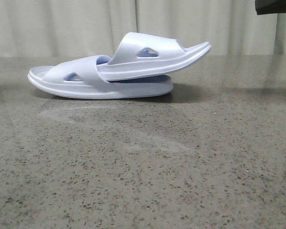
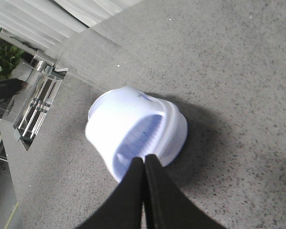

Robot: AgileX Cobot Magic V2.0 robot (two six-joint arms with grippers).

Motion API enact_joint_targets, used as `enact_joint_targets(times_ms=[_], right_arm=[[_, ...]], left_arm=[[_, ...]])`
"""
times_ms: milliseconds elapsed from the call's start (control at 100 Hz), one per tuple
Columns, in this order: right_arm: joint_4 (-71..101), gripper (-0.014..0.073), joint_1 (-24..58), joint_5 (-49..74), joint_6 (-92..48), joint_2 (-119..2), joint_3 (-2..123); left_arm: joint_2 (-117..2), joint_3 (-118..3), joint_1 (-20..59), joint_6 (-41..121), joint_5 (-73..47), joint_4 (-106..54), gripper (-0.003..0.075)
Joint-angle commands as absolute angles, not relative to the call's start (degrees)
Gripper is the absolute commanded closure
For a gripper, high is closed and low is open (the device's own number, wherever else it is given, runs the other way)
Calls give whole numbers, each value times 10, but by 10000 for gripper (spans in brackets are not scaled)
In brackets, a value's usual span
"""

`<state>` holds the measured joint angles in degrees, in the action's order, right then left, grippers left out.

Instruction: Insert blue slippers together front up

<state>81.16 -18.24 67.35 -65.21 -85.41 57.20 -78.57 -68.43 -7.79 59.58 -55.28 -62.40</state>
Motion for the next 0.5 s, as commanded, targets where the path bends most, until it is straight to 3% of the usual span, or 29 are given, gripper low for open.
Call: enact_joint_targets(times_ms=[0, 250, 490], right_arm=[[837, 676, -180, 682, -657, -803, 587], [788, 673, -110, 464, -657, -659, 534], [740, 673, 10, 193, -657, -512, 411]], left_arm=[[-733, -703, -74, 600, -535, -666, 705], [-653, -687, 8, 601, -361, -638, 705], [-567, -564, 116, 603, -143, -581, 705]])
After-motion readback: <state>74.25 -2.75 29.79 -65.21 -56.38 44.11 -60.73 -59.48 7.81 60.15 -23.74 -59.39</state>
